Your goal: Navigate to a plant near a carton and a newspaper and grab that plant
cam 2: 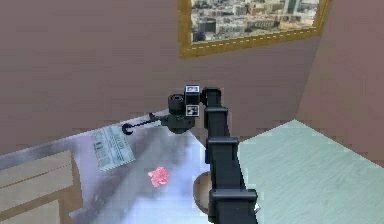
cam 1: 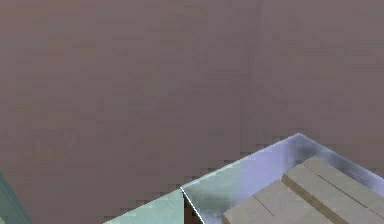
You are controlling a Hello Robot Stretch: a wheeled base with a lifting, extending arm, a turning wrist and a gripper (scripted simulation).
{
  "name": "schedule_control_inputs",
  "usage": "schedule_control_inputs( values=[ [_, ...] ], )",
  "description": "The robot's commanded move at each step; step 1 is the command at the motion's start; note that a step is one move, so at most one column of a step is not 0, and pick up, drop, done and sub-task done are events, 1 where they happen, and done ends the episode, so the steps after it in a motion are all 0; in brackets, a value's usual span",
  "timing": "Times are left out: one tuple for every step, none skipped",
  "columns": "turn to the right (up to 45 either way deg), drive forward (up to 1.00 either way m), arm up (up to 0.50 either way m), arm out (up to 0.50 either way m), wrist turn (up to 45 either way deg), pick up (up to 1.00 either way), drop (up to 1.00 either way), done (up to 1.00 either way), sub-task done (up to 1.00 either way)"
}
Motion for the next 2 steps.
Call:
schedule_control_inputs(
  values=[
    [0.0, 0.0, 0.0, 0.0, 6.0, 0.0, 0.0, 0.0, 0.0],
    [0.0, 0.0, -0.3, 0.0, 0.0, 0.0, 0.0, 0.0, 0.0]
  ],
)
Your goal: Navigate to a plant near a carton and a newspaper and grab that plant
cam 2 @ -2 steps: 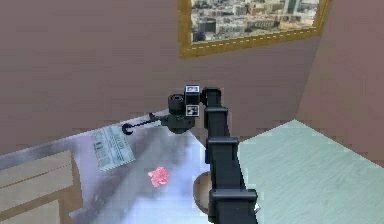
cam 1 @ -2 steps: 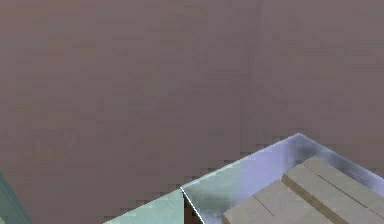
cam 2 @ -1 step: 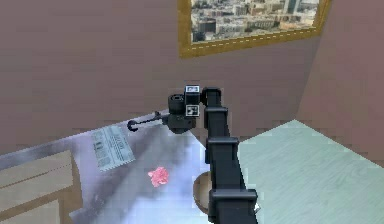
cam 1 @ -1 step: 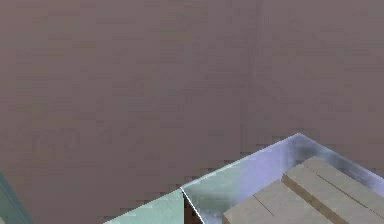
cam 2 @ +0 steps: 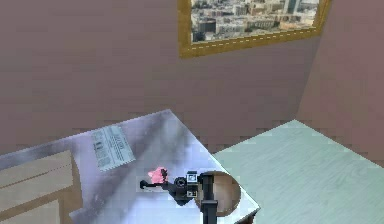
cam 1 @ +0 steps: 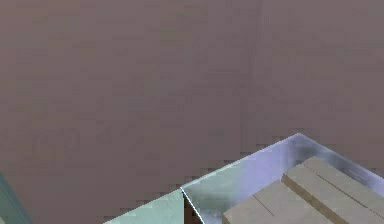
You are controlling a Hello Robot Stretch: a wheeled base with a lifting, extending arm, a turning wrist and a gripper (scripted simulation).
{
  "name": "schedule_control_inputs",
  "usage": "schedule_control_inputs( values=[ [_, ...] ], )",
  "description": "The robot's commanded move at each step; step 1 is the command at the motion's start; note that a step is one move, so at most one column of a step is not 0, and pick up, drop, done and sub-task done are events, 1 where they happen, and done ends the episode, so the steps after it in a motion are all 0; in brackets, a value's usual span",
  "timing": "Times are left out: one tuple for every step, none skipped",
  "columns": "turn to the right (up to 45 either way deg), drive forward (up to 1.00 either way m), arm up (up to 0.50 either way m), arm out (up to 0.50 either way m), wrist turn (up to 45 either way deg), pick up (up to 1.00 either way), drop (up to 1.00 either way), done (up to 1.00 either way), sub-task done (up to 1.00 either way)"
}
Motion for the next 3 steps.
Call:
schedule_control_inputs(
  values=[
    [0.0, 0.0, 0.0, 0.0, 0.0, 1.0, 0.0, 0.0, 0.0],
    [0.0, 0.0, 0.1, 0.0, 0.0, 0.0, 0.0, 0.0, 0.0],
    [0.0, 0.0, 0.0, 0.0, 0.0, 0.0, 0.0, 1.0, 0.0]
  ],
)
